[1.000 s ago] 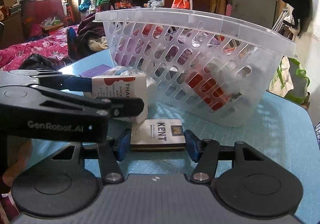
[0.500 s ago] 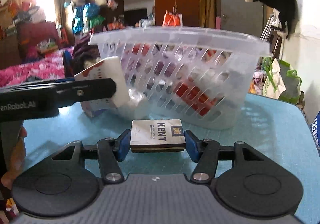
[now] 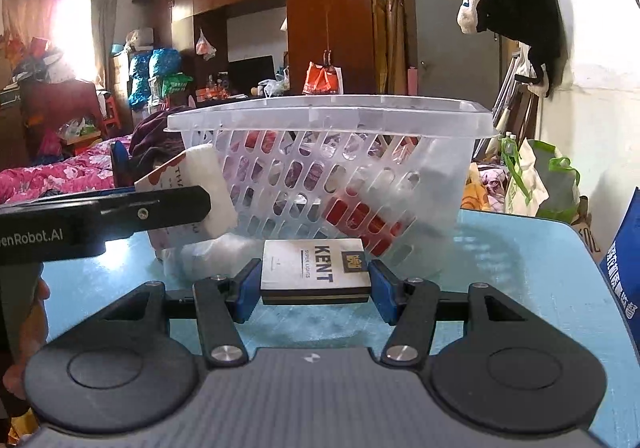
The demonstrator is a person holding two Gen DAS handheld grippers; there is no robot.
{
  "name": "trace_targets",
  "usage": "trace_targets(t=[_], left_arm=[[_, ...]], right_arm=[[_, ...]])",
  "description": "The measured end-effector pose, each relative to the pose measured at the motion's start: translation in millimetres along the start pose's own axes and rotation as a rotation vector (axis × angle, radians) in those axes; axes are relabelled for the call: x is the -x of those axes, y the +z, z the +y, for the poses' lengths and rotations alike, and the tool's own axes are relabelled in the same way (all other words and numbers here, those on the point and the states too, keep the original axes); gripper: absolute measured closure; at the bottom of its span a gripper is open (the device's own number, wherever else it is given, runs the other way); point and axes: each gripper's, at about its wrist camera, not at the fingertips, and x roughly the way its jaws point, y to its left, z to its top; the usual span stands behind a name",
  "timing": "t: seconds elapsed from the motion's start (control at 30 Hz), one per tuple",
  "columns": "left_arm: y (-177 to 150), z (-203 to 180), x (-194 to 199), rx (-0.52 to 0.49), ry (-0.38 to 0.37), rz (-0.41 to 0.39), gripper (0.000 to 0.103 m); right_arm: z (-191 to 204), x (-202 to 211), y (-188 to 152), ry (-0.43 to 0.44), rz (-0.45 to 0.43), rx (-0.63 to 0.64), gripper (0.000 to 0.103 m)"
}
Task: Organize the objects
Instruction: 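Lift both boxes over the white basket and open both grippers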
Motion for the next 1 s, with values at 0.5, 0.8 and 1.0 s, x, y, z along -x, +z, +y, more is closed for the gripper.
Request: trace_targets(t=[0.5, 0.8, 1.0], left_arm=[[16, 12, 18, 0.045, -0.005, -0.086, 0.027], [116, 4, -22, -0.01, 0.013, -0.067, 0.027], [130, 15, -110, -0.044, 0.117, 0.142, 0.026]], right_arm=[[-9, 19, 0, -0.003, -0.132, -0.05, 0.043], [-9, 32, 94, -0.088, -0.215, 0.024, 0.043], [-24, -30, 125, -0.083, -0.138, 0.04, 0.033]])
